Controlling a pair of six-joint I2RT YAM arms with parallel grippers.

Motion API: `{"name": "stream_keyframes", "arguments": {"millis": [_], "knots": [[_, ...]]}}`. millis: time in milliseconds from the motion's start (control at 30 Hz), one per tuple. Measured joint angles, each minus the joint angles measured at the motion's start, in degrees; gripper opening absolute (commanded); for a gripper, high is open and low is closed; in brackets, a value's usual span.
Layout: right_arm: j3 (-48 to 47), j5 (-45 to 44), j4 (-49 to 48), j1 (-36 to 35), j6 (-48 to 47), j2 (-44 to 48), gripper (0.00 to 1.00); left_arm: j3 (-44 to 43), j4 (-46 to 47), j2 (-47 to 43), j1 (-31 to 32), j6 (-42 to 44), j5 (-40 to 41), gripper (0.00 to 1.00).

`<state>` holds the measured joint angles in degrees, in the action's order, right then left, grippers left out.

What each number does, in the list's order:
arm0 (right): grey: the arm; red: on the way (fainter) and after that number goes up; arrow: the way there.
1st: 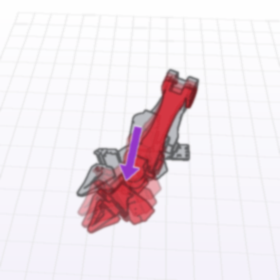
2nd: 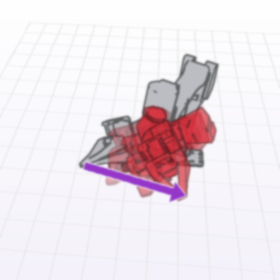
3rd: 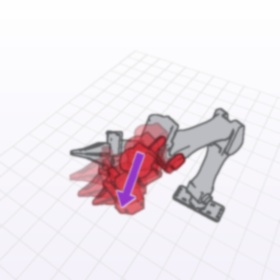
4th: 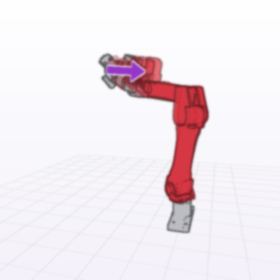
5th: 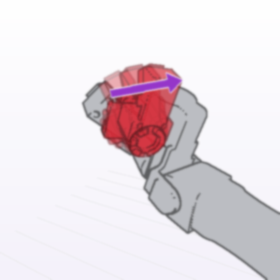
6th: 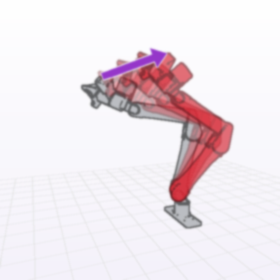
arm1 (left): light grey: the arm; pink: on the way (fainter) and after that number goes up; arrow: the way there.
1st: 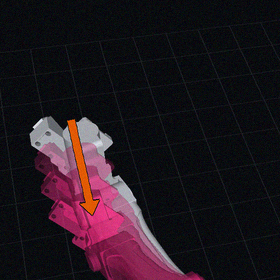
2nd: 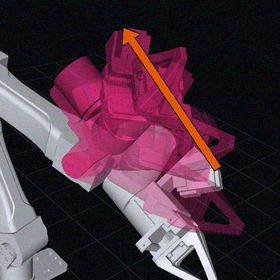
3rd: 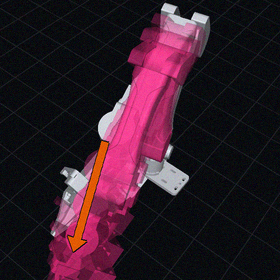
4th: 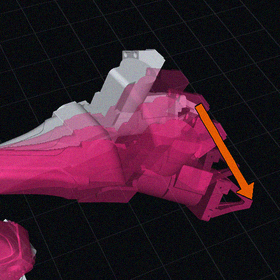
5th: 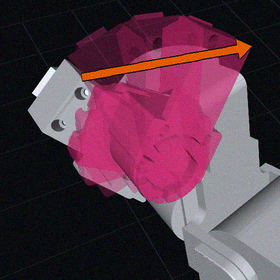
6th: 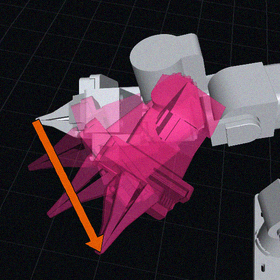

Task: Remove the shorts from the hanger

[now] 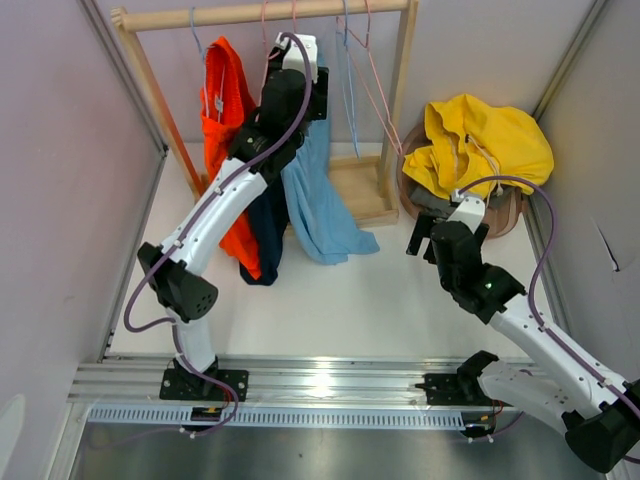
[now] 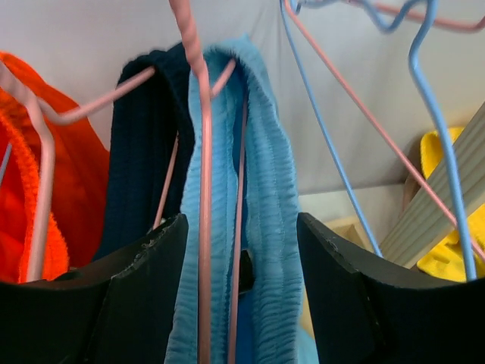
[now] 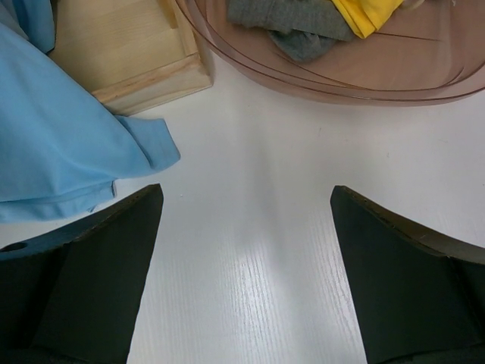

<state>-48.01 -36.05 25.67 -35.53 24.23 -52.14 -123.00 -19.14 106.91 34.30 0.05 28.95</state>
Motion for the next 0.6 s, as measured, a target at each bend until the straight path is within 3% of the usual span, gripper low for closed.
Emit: {"name": "stream_keyframes", "arguments": {"millis": [133, 233, 267, 333, 600], "knots": [[0.3, -0.1, 0.3, 0.0, 0.2, 0.1, 0.99, 3.3, -0.6, -1.2, -0.3, -0.7, -0.2, 0.62], [0.6, -0.1, 0.6, 0.0, 0.2, 0.1, 1.0, 5.1, -0.7, -2.0, -0.9, -1.7, -0.7, 0.37], [0.7, -0.1, 0.6, 0.0, 0.2, 0.2, 1.0, 5.4, -0.7, -2.0, -1.0, -1.9, -0.6, 0.16], [1.0, -0.2, 0.6, 0.0, 0.2, 0.2, 1.0, 5.4, -0.6, -2.1, -1.4, -2.2, -0.5, 0.01], [1.3, -0.1, 0.6, 0.0, 0.6, 0.3, 1.0, 4.1, -1.8, -2.1, -2.3, -2.6, -1.7, 0.0]]}}
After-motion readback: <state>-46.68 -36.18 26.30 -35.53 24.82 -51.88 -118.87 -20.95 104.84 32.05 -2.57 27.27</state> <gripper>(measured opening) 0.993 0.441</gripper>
